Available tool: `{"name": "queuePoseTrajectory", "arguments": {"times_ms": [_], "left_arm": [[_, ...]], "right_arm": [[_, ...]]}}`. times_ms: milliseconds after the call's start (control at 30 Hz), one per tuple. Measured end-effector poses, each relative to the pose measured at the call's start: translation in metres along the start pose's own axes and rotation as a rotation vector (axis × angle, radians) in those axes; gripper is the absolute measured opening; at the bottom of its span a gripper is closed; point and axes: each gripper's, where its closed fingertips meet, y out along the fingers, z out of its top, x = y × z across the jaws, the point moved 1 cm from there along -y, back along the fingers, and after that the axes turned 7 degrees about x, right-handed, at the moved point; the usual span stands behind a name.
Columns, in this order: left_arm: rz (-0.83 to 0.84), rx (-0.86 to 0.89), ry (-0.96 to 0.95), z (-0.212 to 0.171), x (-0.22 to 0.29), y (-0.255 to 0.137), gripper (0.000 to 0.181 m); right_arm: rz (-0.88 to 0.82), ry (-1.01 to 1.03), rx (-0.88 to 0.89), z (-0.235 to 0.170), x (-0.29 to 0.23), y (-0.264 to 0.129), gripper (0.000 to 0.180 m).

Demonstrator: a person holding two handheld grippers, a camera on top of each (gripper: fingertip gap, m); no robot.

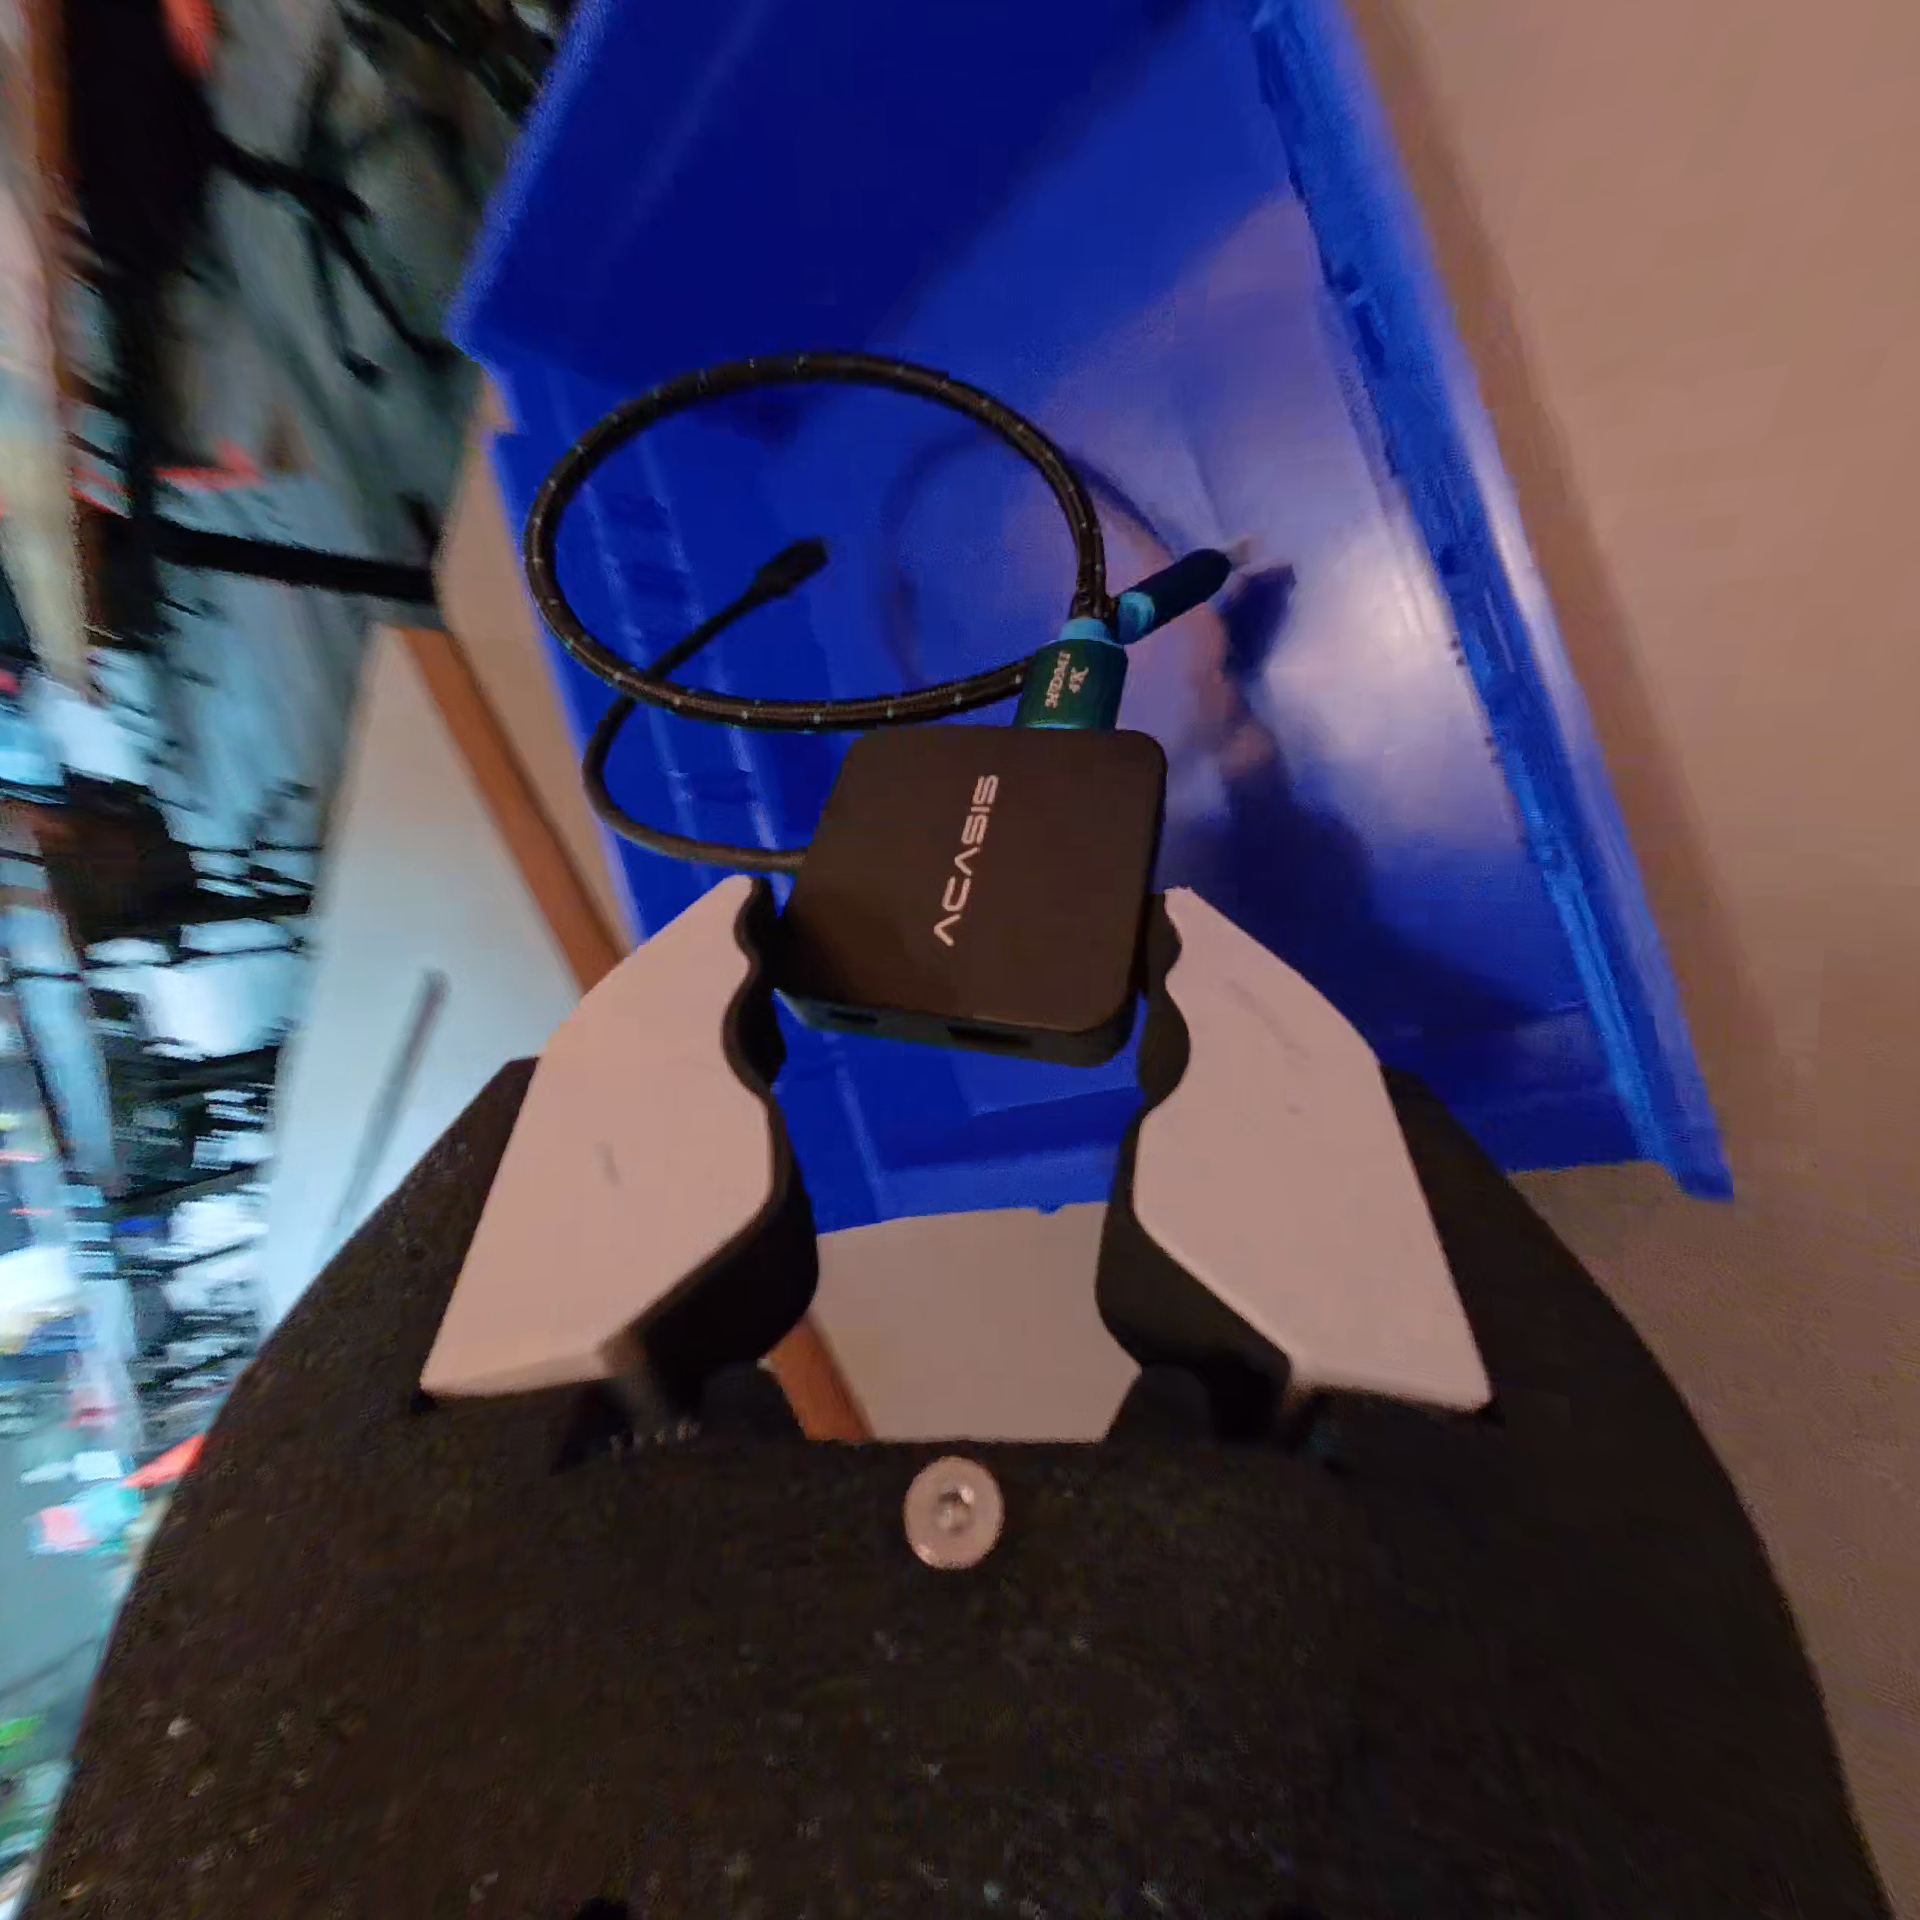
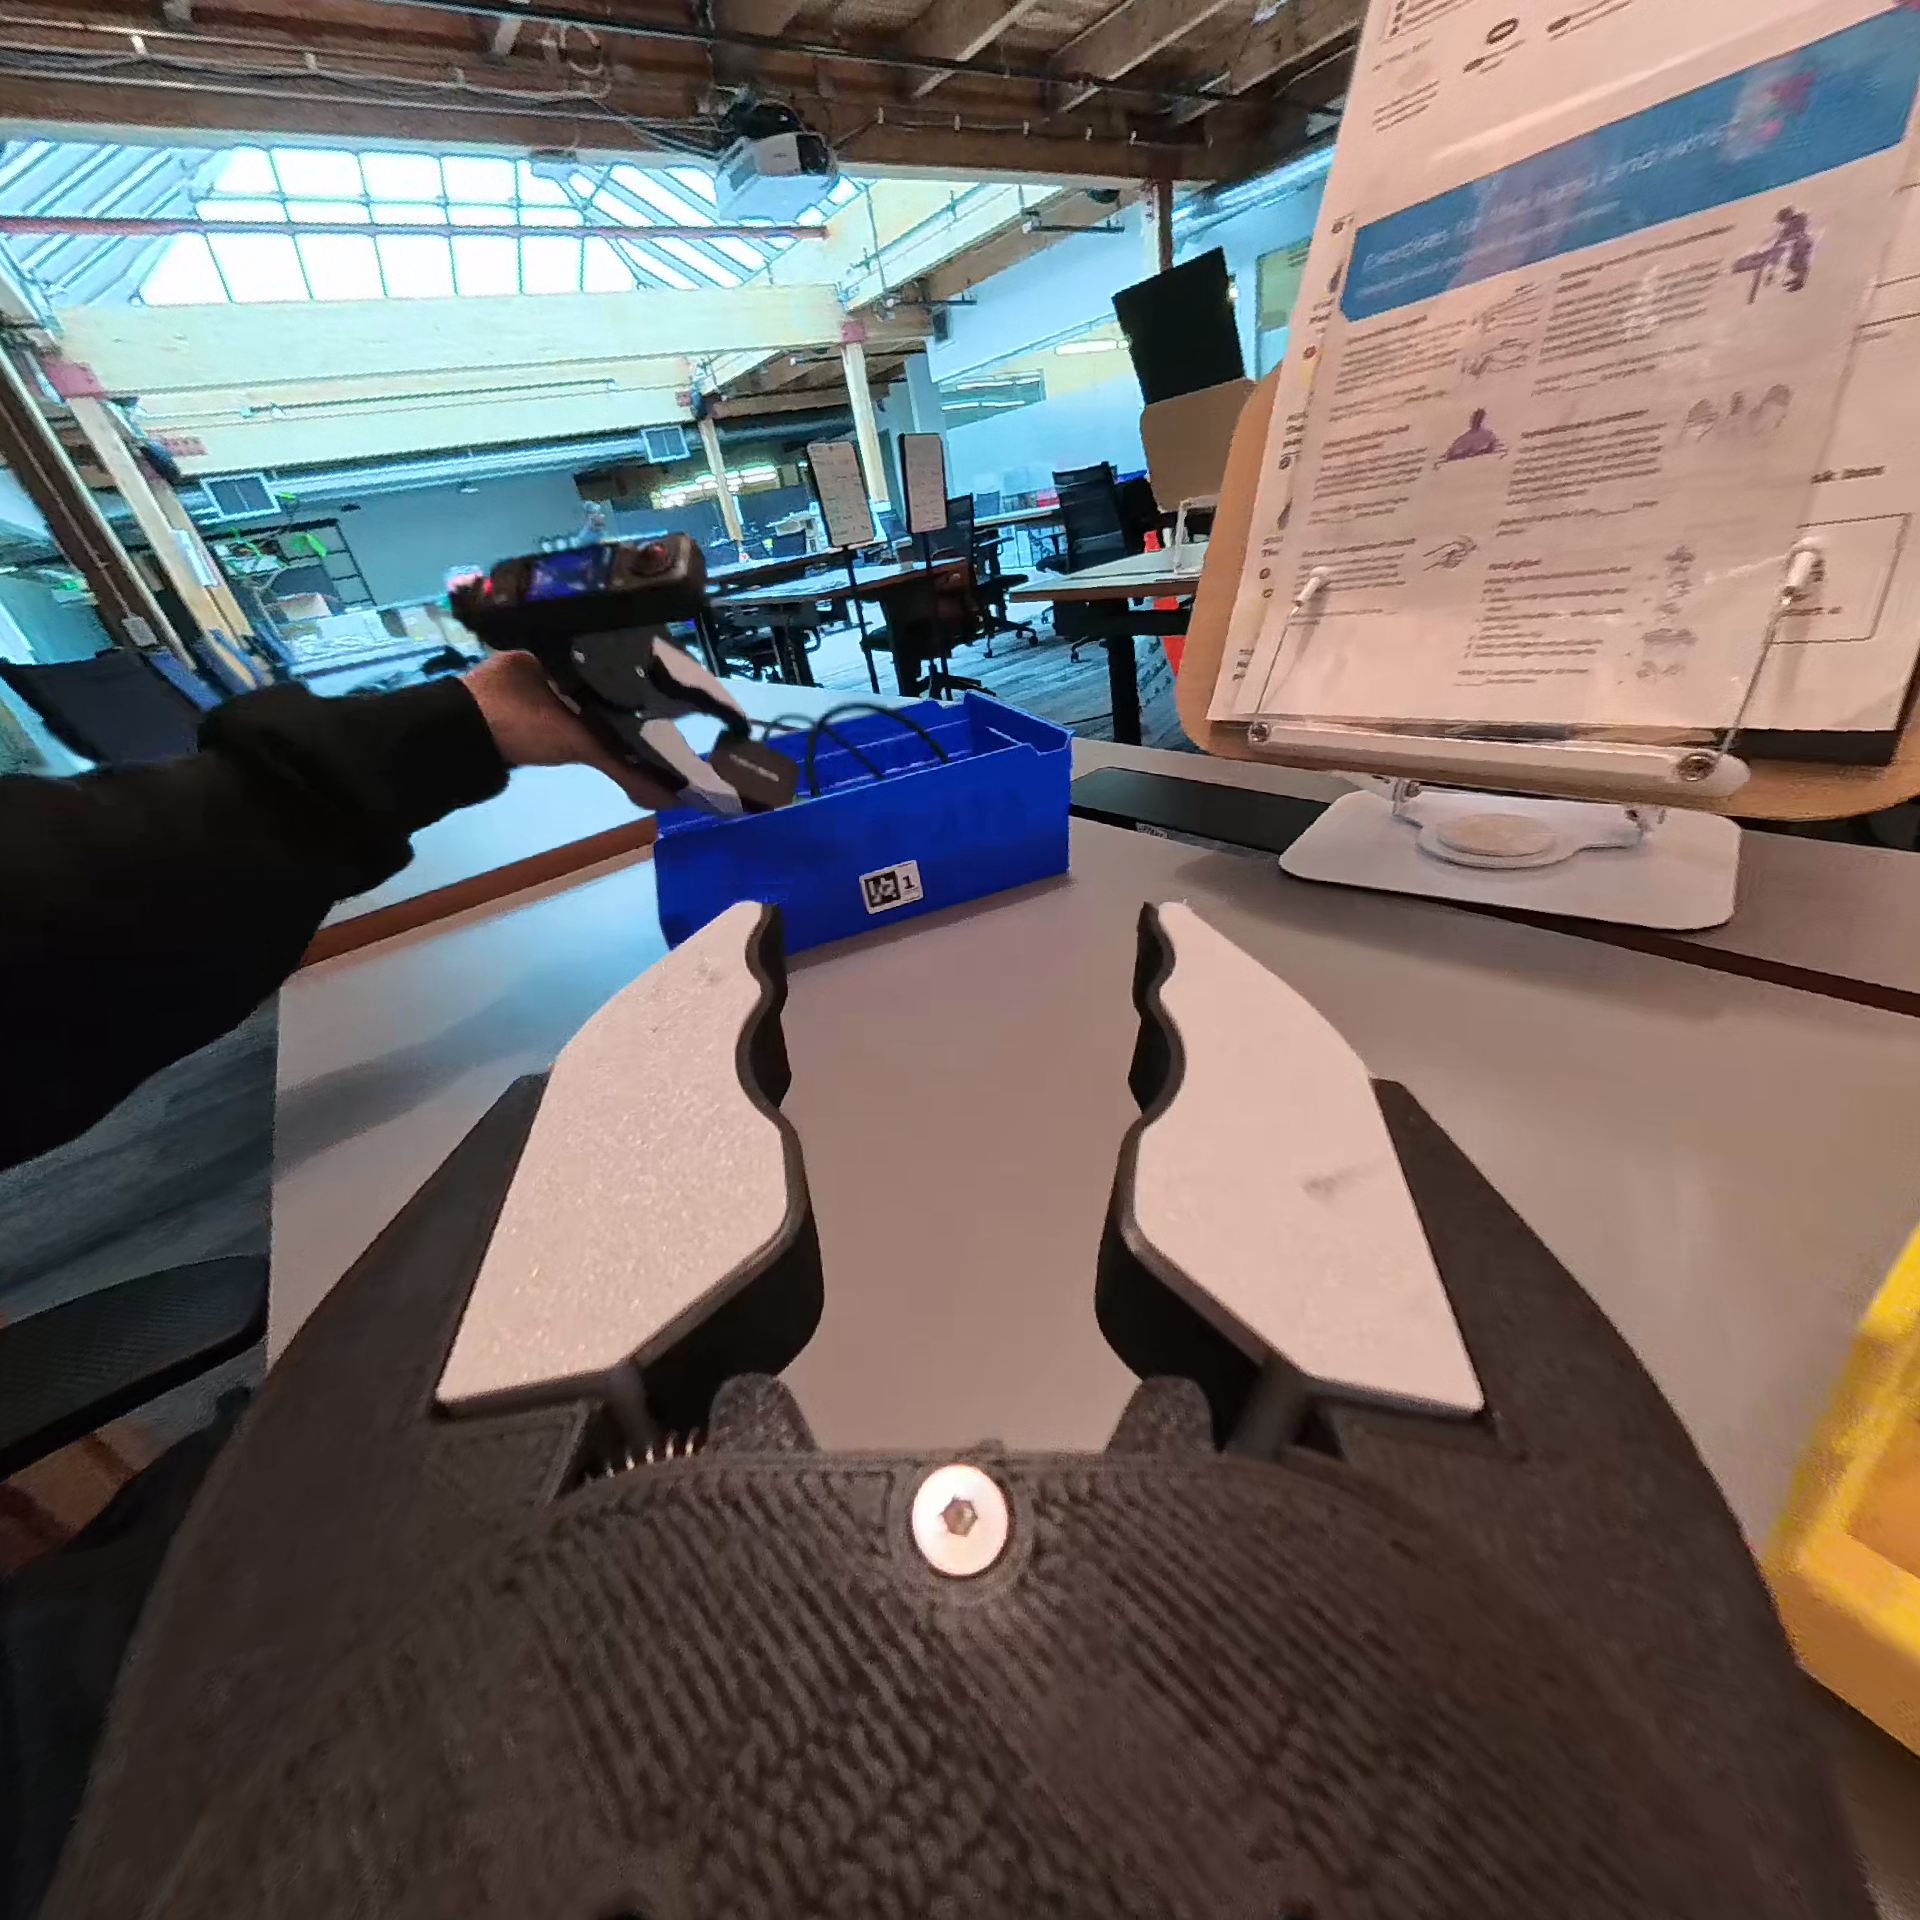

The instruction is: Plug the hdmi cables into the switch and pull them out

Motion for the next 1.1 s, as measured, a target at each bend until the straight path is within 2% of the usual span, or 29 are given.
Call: {"name": "queuePoseTrajectory", "arguments": {"times_ms": [33, 100, 133, 200, 267, 333, 433, 533, 700, 767, 833, 900, 1000, 1100], "left_arm": [[0.052, 0.052, 0.077, 0.007, -0.002, -0.010, 0.000], [0.279, 0.163, 0.237, 0.028, -0.019, -0.036, 0.000], [0.300, 0.148, 0.271, 0.029, -0.019, -0.040, 0.000], [0.182, 0.213, 0.190, 0.031, -0.004, -0.030, 0.001], [0.025, 0.226, 0.028, 0.023, 0.009, -0.016, 0.027], [-0.099, 0.184, -0.073, 0.011, 0.014, -0.007, 0.037], [-0.210, 0.048, -0.024, -0.015, 0.013, 0.008, 0.051], [-0.270, -0.186, -0.020, -0.047, 0.007, 0.021, 0.072], [-0.341, -0.422, -0.522, -0.062, 0.008, 0.044, 0.077], [-0.342, -0.474, -0.628, -0.064, 0.009, 0.054, 0.077], [-0.358, -0.457, -0.564, -0.059, 0.008, 0.065, 0.070], [-0.351, -0.408, -0.344, -0.050, 0.005, 0.070, 0.064], [-0.392, -0.355, -0.028, -0.036, 0.018, 0.066, 0.069], [-0.397, -0.434, 0.175, -0.043, 0.025, 0.066, 0.067]], "right_arm": [[0.004, -0.001, -0.005, -0.001, -0.002, 0.001, 0.065], [0.016, 0.003, -0.007, -0.003, -0.005, 0.004, 0.065], [0.022, 0.008, -0.007, -0.005, -0.006, 0.005, 0.065], [0.025, 0.017, -0.021, -0.009, -0.007, 0.007, 0.065], [0.036, 0.016, -0.034, -0.010, -0.010, 0.007, 0.067], [0.046, -0.004, -0.044, -0.009, -0.012, 0.005, 0.067], [0.042, -0.032, -0.053, -0.009, -0.010, 0.001, 0.067], [0.045, -0.009, -0.051, -0.010, -0.008, 0.001, 0.066], [0.043, -0.035, -0.064, -0.011, -0.006, 0.003, 0.066], [0.049, -0.040, -0.061, -0.011, -0.006, 0.004, 0.066], [0.050, -0.041, -0.070, -0.013, -0.005, 0.004, 0.066], [0.041, -0.044, -0.086, -0.017, -0.002, 0.002, 0.067], [0.035, -0.035, -0.085, -0.019, 0.003, 0.001, 0.066], [0.036, -0.017, -0.086, -0.022, 0.006, 0.001, 0.066]]}}
